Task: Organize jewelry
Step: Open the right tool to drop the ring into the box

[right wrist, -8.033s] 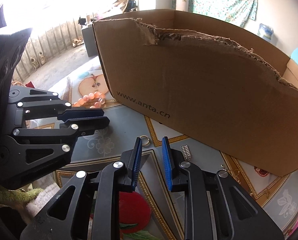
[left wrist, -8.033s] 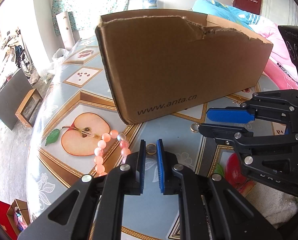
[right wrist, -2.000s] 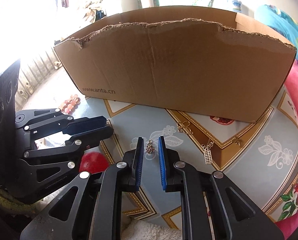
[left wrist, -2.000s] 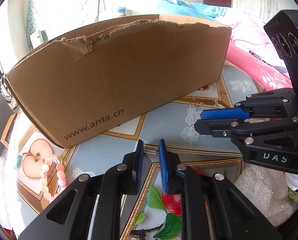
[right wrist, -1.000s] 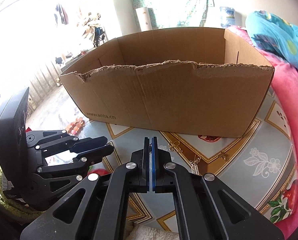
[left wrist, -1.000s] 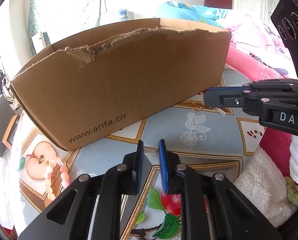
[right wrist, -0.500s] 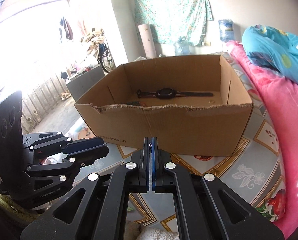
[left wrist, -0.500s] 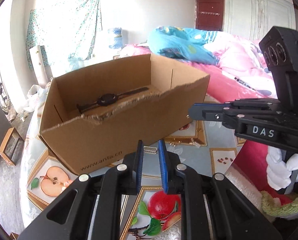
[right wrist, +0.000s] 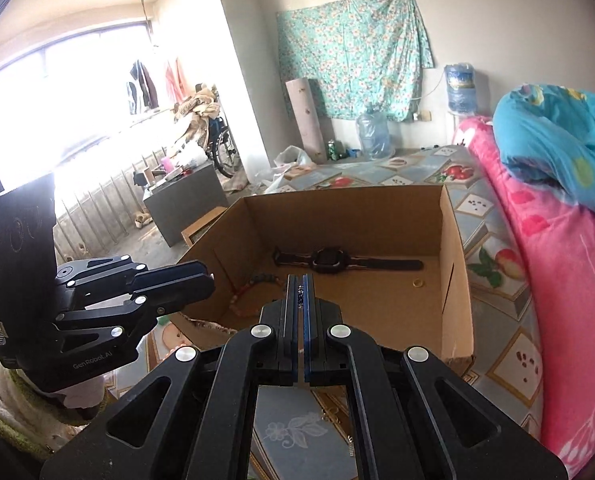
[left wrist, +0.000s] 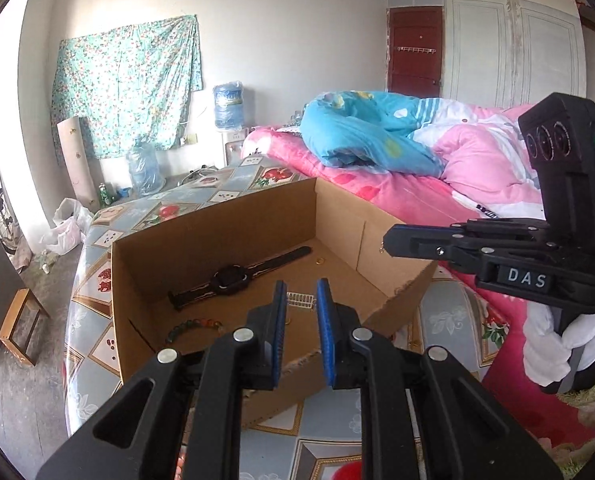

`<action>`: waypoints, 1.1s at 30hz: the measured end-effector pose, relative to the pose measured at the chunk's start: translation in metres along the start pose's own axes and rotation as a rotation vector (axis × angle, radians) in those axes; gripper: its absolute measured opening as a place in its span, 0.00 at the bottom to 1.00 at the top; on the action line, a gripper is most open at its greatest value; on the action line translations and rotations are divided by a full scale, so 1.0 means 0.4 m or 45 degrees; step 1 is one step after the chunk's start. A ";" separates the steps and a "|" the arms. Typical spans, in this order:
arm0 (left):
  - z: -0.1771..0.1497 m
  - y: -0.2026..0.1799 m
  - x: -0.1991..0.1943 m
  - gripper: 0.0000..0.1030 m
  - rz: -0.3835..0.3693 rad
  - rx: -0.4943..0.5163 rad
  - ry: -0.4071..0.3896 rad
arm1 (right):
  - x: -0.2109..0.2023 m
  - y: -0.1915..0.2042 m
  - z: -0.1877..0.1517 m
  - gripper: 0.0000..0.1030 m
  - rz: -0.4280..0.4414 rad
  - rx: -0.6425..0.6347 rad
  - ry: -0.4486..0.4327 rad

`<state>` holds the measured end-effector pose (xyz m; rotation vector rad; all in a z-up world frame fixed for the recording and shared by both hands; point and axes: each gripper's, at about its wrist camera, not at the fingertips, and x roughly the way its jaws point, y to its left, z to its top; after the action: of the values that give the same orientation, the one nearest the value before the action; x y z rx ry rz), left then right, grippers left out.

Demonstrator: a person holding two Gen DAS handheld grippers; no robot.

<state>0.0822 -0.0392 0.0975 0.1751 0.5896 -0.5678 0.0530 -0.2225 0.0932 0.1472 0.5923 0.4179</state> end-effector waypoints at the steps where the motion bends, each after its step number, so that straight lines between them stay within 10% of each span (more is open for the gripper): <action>1: 0.010 0.013 0.023 0.14 -0.002 -0.010 0.034 | 0.018 -0.013 0.014 0.00 0.012 0.011 0.021; 16: 0.023 0.108 0.251 0.14 0.011 -0.177 0.398 | 0.301 -0.131 0.097 0.02 0.027 0.161 0.474; 33: 0.036 0.142 0.204 0.21 0.066 -0.243 0.302 | 0.264 -0.153 0.106 0.07 0.038 0.216 0.397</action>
<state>0.1763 -0.0337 0.0626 0.0776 0.8630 -0.4405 0.1772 -0.2339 0.0588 0.2563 0.9345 0.4228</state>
